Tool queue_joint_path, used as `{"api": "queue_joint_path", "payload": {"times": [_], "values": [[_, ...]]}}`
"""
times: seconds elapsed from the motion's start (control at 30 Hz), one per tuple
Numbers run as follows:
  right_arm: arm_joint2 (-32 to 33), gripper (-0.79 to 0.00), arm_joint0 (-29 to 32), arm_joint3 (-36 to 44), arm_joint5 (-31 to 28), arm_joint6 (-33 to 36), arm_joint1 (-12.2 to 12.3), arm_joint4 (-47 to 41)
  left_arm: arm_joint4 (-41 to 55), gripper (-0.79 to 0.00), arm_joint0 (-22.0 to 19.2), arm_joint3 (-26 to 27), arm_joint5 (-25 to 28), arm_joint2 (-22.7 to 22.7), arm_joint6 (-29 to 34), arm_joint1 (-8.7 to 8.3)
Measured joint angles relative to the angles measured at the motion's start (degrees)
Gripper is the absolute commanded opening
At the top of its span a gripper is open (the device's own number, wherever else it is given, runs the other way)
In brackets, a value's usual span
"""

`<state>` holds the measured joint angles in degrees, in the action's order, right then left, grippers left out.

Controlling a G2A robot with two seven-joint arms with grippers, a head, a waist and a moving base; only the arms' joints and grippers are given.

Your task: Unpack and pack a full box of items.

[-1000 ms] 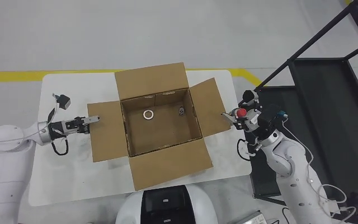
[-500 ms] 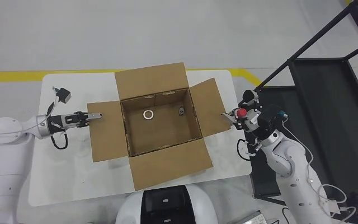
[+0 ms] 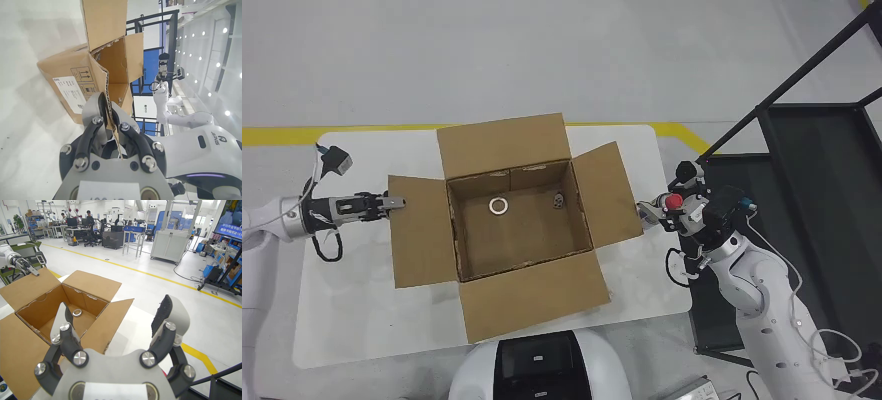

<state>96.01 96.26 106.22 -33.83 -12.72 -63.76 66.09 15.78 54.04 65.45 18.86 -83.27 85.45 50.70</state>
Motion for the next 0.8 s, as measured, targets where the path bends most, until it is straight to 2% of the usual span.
{"api": "queue_joint_path", "payload": {"times": [0.4,0.43,0.5,0.63,0.8], "values": [[0.0,0.000,0.0,0.0,0.0,0.0,0.0,0.0,-2.5,-0.785,-3.0,-0.8,-1.3,0.5,1.3,-4.00],[0.0,0.000,0.0,0.0,0.0,0.0,0.0,0.0,-2.2,-0.745,-3.2,-1.0,-1.3,0.7,1.3,-4.25],[0.0,0.000,0.0,0.0,0.0,0.0,0.0,0.0,-1.4,0.000,-3.5,-1.6,-1.3,1.1,1.3,-4.77],[-0.6,0.000,-0.3,0.6,-0.3,0.8,0.0,0.5,1.6,0.000,-4.4,-3.9,-1.2,1.6,1.2,-5.42],[-5.5,0.000,-3.6,2.8,-1.7,7.7,0.0,4.5,5.9,0.000,-5.2,-7.4,2.3,0.9,-2.3,-5.68]]}}
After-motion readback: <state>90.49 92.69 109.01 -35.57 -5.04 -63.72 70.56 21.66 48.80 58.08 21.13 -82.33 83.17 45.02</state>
